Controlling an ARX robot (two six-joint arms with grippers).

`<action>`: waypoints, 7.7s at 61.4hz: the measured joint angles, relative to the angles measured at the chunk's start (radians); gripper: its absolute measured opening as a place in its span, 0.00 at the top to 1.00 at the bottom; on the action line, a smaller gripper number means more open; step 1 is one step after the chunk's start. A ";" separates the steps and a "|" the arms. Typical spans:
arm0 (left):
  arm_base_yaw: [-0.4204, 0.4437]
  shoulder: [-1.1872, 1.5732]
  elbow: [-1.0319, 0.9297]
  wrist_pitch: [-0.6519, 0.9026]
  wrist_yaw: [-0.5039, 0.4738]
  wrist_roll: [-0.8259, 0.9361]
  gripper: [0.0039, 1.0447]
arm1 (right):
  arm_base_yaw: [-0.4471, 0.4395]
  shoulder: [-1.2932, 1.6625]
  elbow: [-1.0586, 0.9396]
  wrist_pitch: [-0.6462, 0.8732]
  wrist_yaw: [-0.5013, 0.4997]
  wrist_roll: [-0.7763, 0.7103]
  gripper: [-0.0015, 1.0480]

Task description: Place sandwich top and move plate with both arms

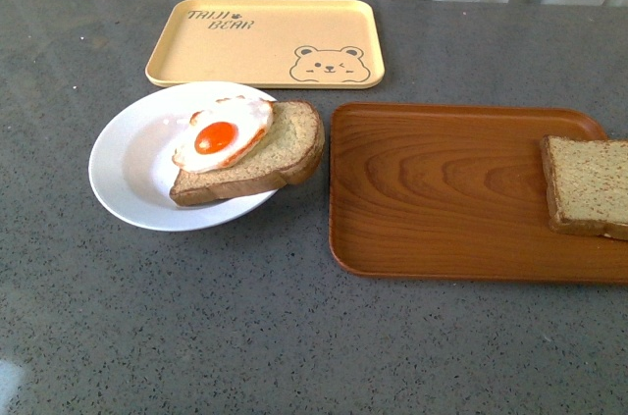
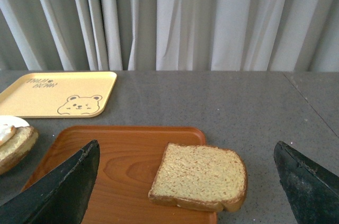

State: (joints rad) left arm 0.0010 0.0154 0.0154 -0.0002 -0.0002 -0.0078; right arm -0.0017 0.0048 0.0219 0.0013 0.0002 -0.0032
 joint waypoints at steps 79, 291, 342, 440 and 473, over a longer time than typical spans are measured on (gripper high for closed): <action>0.000 0.000 0.000 0.000 0.000 0.000 0.08 | -0.409 0.656 0.311 -0.337 -0.512 0.004 0.09; 0.000 0.000 0.000 0.000 0.000 0.000 0.08 | 0.531 1.931 0.925 0.492 -0.175 0.803 0.98; 0.000 0.000 0.000 0.000 0.000 0.000 0.08 | 0.433 1.746 0.751 0.518 -0.199 0.729 0.09; 0.000 0.000 0.000 0.000 0.000 0.000 0.08 | 0.004 0.562 0.000 0.552 0.000 0.009 0.98; 0.000 0.000 0.000 0.000 0.000 0.000 0.08 | 0.004 0.303 0.000 0.308 0.000 0.009 0.98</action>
State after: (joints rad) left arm 0.0010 0.0154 0.0154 -0.0002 -0.0002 -0.0078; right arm 0.0021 0.3080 0.0216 0.3092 -0.0002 0.0059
